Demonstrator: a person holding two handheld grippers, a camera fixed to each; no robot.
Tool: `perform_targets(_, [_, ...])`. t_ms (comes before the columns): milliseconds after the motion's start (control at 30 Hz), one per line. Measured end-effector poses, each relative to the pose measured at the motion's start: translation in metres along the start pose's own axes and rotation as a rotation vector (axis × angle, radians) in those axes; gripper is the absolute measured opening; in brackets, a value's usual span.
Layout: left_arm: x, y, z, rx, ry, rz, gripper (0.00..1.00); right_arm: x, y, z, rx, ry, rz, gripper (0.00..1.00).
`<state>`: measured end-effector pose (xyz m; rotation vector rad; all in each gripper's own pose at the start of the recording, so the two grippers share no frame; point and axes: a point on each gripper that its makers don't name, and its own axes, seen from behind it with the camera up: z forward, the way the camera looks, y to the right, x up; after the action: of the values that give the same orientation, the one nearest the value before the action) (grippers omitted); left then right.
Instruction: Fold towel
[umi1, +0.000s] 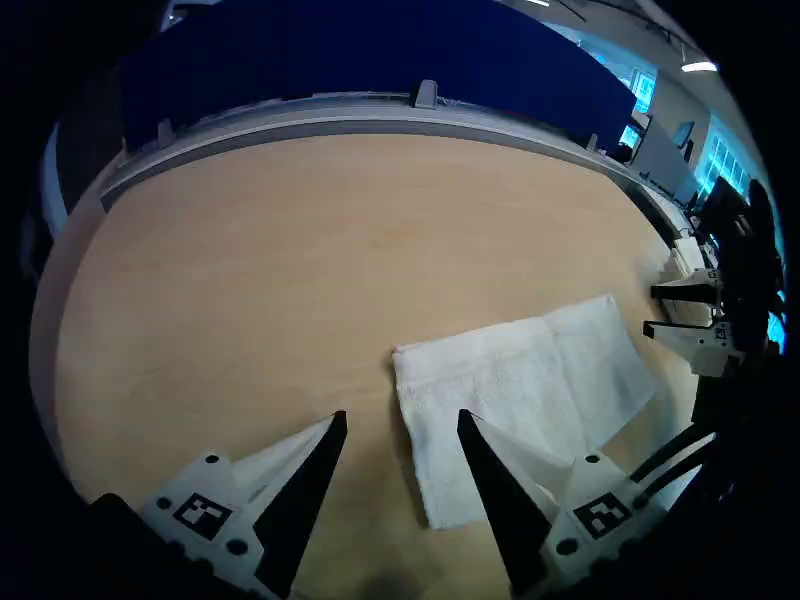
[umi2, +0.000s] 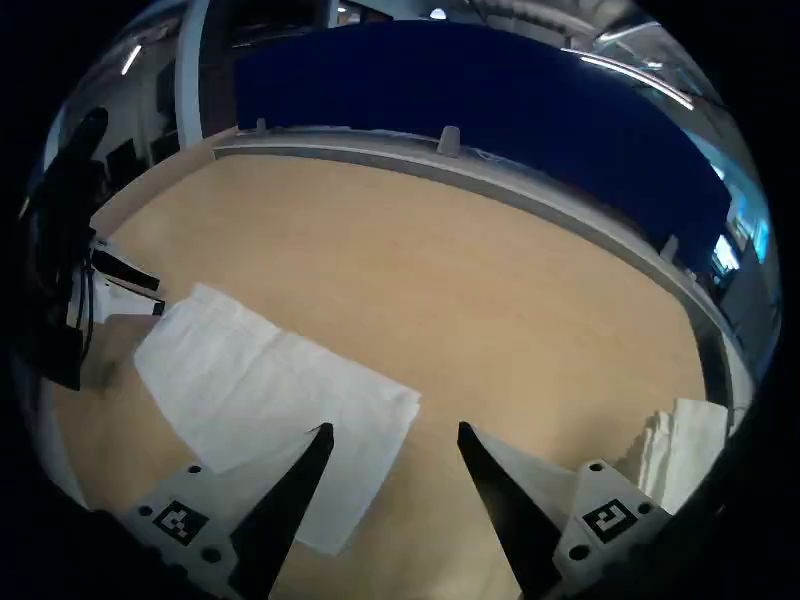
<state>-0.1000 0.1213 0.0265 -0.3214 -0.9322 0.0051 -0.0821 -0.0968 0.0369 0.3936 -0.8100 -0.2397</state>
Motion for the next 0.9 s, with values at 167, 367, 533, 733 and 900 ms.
perform_targets(167, [0.001,0.0,-0.005,0.005,0.01,0.003,0.86,-0.001,-0.001,-0.004,0.003,0.005,0.01,0.96])
perform_targets(367, [0.002,0.0,-0.014,0.013,0.024,0.002,0.86,-0.002,-0.003,-0.012,0.002,0.008,0.011,0.96])
perform_targets(533, [-0.003,0.001,-0.025,0.022,0.036,-0.003,0.86,-0.008,-0.005,-0.019,0.001,0.008,0.012,0.96])
perform_targets(733, [-0.014,0.002,-0.04,0.031,0.042,-0.003,0.86,-0.018,-0.008,-0.028,0.0,0.005,0.019,0.96])
perform_targets(900, [-0.024,0.005,-0.05,0.028,0.041,-0.007,0.86,-0.027,-0.01,-0.037,-0.004,0.002,0.028,0.96])
